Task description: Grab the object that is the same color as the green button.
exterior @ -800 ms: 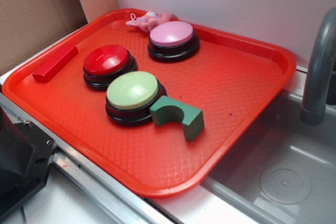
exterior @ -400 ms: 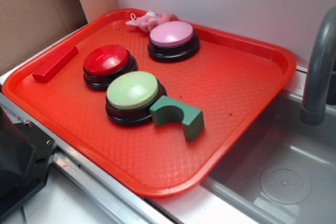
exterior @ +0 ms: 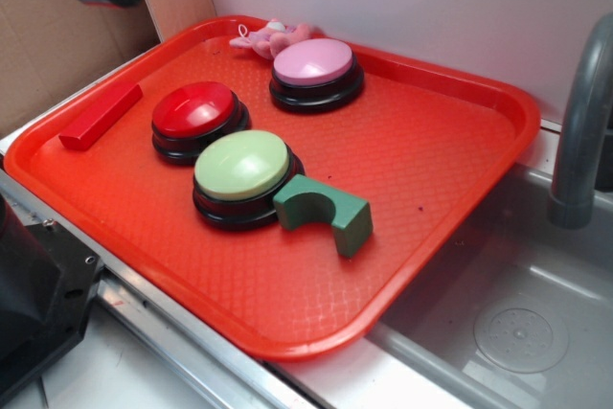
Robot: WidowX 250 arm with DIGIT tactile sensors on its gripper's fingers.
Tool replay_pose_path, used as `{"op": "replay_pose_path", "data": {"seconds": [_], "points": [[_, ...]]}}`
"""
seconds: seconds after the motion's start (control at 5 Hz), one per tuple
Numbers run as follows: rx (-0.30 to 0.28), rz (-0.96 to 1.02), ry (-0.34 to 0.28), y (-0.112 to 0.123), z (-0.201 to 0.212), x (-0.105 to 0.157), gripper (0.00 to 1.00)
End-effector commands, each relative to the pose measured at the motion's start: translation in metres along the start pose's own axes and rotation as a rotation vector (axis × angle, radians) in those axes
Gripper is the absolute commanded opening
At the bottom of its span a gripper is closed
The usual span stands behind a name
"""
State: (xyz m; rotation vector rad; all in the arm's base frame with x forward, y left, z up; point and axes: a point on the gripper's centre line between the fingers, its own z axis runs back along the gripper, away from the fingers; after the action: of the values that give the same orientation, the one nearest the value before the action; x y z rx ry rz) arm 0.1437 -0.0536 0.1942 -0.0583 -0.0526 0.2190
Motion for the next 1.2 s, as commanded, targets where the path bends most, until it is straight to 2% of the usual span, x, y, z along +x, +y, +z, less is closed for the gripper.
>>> {"op": "replay_pose_path", "data": {"seconds": [0.0,0.2,0.6,0.8,1.0], "points": [[-0.028,0.277,-0.066,-0.044,-0.050,0.033,1.00],[-0.029,0.401,-0.081,-0.058,-0.082,0.045,1.00],[-0.014,0.517,-0.054,-0.080,-0.124,0.054,1.00],[-0.039,0.627,-0.044,-0.093,-0.145,0.047,1.00],[-0.068,0.706,-0.037,-0.095,-0.160,0.043,1.00]]}}
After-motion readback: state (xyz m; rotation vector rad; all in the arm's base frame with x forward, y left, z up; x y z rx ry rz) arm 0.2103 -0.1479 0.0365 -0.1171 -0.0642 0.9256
